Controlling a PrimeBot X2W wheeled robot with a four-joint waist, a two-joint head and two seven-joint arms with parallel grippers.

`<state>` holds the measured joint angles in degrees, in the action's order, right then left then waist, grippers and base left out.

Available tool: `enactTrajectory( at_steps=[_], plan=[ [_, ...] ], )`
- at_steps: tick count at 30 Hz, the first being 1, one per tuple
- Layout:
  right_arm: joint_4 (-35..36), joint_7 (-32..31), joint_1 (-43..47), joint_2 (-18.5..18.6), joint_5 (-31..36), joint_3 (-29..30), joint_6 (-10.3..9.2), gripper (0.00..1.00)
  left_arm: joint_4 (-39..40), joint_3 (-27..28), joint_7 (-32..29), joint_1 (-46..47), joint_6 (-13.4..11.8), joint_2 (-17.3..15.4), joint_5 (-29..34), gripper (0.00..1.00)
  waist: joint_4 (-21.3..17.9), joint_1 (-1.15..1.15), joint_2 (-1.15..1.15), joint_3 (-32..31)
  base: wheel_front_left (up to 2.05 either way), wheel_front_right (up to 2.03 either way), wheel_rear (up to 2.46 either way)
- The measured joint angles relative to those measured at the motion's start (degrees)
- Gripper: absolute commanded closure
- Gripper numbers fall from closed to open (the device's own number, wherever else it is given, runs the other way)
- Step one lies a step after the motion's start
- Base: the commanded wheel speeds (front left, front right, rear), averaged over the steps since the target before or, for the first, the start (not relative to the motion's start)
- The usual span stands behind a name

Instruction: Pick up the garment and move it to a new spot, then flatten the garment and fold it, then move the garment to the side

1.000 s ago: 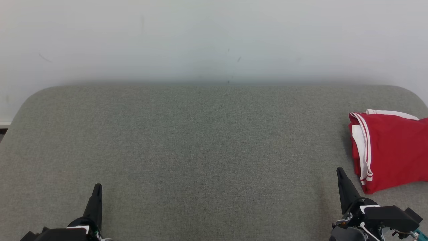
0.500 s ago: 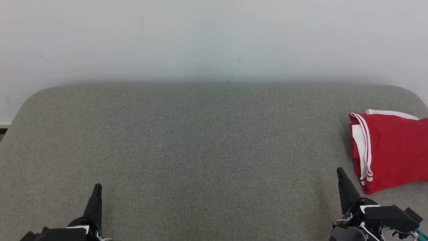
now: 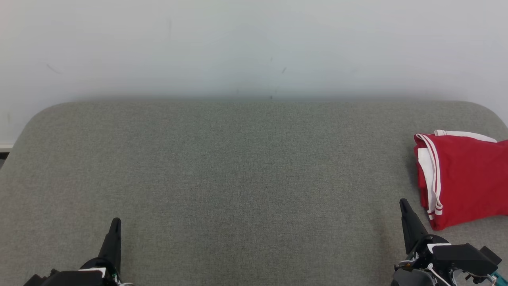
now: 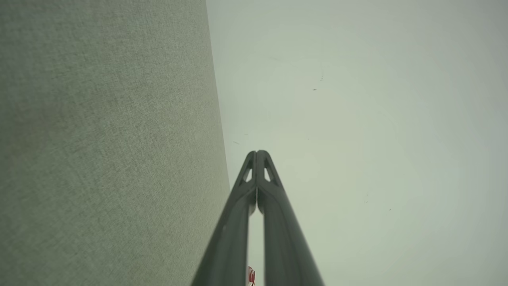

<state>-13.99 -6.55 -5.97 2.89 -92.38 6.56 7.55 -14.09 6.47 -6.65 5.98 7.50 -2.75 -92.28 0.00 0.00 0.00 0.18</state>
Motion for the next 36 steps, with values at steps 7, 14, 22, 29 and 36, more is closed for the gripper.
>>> enactTrajectory(
  at_steps=[7,14,22,29,36],
  plan=[
    [0.0,0.0,0.0,0.0,0.0,0.0,0.00,1.00,0.0,0.0,0.0,0.0,0.0,0.0,0.0,1.00,0.0,0.00,0.00,0.0,0.00,0.00,0.00],
    [0.0,0.0,0.0,0.0,0.0,0.0,0.00,1.00,0.0,0.0,0.0,0.0,0.0,0.0,0.0,1.00,0.0,0.00,0.00,0.0,0.00,0.00,0.00],
    [0.0,0.0,0.0,0.0,0.0,0.0,0.00,1.00,0.0,0.0,0.0,0.0,0.0,0.0,0.0,1.00,0.0,0.00,0.00,0.0,0.00,0.00,0.00],
    [0.0,0.0,0.0,0.0,0.0,0.0,0.00,1.00,0.0,0.0,0.0,0.0,0.0,0.0,0.0,1.00,0.0,0.00,0.00,0.0,0.00,0.00,0.00],
    [0.0,0.0,0.0,0.0,0.0,0.0,0.00,1.00,0.0,0.0,0.0,0.0,0.0,0.0,0.0,1.00,0.0,0.00,0.00,0.0,0.00,0.00,0.00]
  ],
)
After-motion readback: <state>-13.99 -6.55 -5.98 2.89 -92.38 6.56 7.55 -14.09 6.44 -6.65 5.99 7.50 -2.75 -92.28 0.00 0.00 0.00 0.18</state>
